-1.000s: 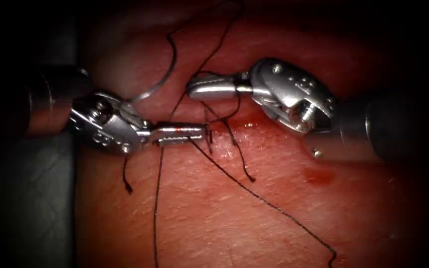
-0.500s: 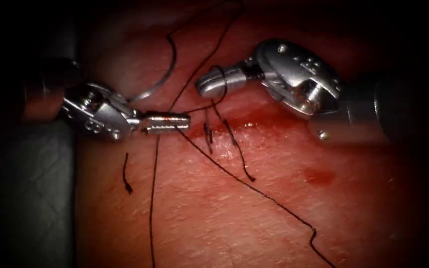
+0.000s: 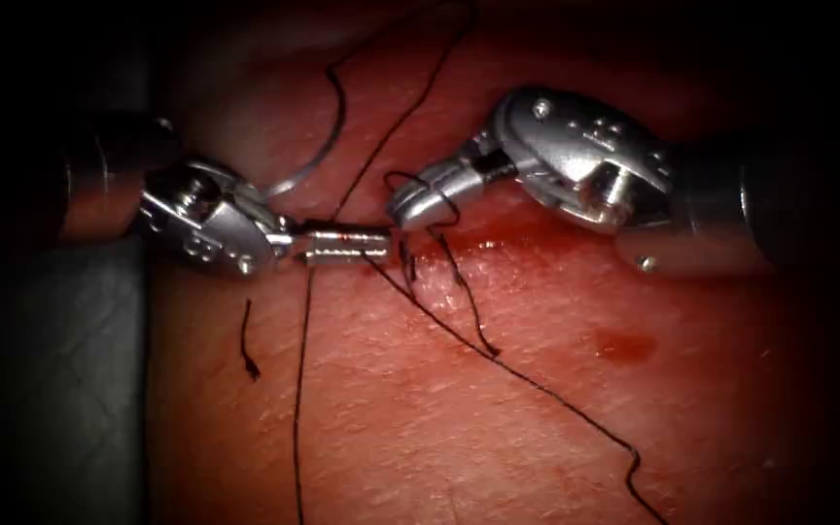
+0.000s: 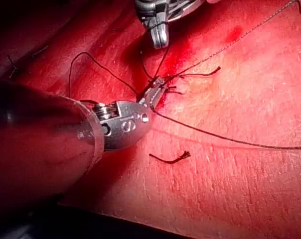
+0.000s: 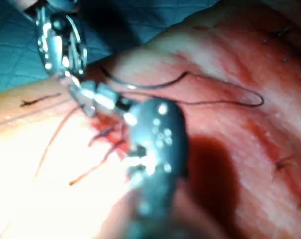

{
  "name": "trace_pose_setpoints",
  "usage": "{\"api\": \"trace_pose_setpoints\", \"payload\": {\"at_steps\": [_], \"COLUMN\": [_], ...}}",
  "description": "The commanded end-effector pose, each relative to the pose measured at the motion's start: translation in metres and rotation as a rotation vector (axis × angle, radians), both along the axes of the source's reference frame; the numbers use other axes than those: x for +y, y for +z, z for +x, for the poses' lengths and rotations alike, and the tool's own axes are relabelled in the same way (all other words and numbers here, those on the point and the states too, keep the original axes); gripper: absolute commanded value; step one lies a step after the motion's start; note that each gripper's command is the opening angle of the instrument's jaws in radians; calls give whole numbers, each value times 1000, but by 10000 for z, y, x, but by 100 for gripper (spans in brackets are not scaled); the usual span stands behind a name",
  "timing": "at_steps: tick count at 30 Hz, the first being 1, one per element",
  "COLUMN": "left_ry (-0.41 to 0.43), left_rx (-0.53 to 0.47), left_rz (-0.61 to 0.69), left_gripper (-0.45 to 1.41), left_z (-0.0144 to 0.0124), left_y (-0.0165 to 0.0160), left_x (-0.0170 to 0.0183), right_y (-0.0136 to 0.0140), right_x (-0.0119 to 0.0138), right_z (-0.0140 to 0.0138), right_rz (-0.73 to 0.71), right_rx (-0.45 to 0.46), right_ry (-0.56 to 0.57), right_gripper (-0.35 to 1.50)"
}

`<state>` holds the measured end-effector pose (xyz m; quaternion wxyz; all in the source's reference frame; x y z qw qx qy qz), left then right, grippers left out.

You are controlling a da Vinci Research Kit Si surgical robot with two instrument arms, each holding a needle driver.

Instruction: Wound Closure

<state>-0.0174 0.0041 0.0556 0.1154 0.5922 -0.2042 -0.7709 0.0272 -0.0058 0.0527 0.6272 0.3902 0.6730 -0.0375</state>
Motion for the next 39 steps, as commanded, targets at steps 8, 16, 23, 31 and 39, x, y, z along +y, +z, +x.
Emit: {"api": "trace_pose_setpoints", "payload": {"at_steps": [8, 16, 23, 31, 39], "left_ry": [7, 15, 14, 18, 23], "left_rx": [-12, -27, -26, -29, -34], "left_rz": [3, 8, 9, 10, 6], "left_gripper": [-45, -45, -45, -45, -45], "left_z": [-10, -17, -18, -21, -22], "left_y": [2, -6, -6, -3, 2], "left_x": [0, 3, 4, 7, 7], "right_y": [5, 1, -2, -3, -3], "right_x": [-8, -2, -5, -7, -14], "right_z": [-4, -6, -5, -5, -5], "right_rz": [-66, -302, -441, -511, -521], "right_rx": [-13, 61, 109, 98, 101], "right_ry": [-56, -143, -191, -252, -307], "right_gripper": [-13, 34, 69, 74, 63]}}
